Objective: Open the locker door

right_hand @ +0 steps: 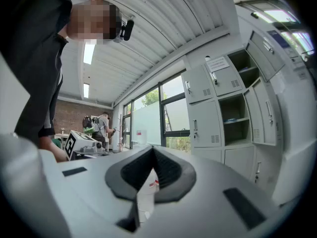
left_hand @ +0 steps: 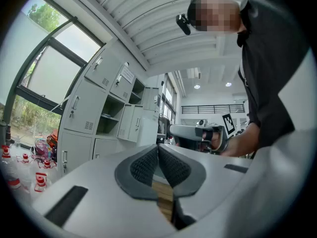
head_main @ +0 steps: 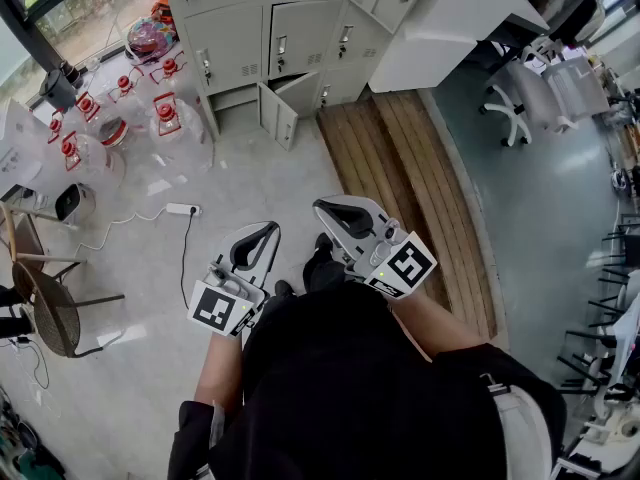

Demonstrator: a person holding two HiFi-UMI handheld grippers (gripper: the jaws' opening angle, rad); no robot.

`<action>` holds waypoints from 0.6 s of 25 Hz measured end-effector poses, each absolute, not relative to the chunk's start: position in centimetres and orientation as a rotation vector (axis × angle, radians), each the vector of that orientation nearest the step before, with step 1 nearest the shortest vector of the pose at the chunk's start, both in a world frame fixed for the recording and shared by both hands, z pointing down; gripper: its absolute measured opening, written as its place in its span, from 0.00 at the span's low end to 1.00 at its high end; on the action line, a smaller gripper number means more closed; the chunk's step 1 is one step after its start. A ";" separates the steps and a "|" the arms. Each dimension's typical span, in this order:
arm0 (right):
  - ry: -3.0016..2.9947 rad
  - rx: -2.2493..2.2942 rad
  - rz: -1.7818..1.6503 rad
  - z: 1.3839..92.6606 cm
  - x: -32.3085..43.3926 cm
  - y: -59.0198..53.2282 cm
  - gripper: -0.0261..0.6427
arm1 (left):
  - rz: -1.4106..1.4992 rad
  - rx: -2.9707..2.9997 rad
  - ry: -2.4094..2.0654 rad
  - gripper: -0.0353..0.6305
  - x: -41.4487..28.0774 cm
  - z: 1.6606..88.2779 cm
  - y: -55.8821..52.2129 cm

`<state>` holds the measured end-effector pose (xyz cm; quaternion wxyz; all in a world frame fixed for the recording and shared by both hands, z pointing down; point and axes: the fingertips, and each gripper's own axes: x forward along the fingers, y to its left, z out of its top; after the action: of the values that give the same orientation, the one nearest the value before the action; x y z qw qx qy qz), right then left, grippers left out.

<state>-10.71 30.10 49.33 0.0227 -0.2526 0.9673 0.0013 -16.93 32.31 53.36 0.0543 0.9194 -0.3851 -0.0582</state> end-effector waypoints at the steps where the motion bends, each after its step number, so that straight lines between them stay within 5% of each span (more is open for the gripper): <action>1: 2.997 -0.785 0.002 49.4 -10.6 30.0 0.06 | -0.178 2.791 -1.166 0.08 -17.0 53.3 32.2; 15: 3.026 -0.663 -0.047 51.4 -9.5 29.9 0.06 | -0.150 2.747 -1.057 0.08 -14.8 55.5 30.4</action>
<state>-9.46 29.92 51.39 0.0216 -0.2141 0.9765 -0.0153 -14.78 30.37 55.52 0.0971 0.9277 -0.3569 -0.0508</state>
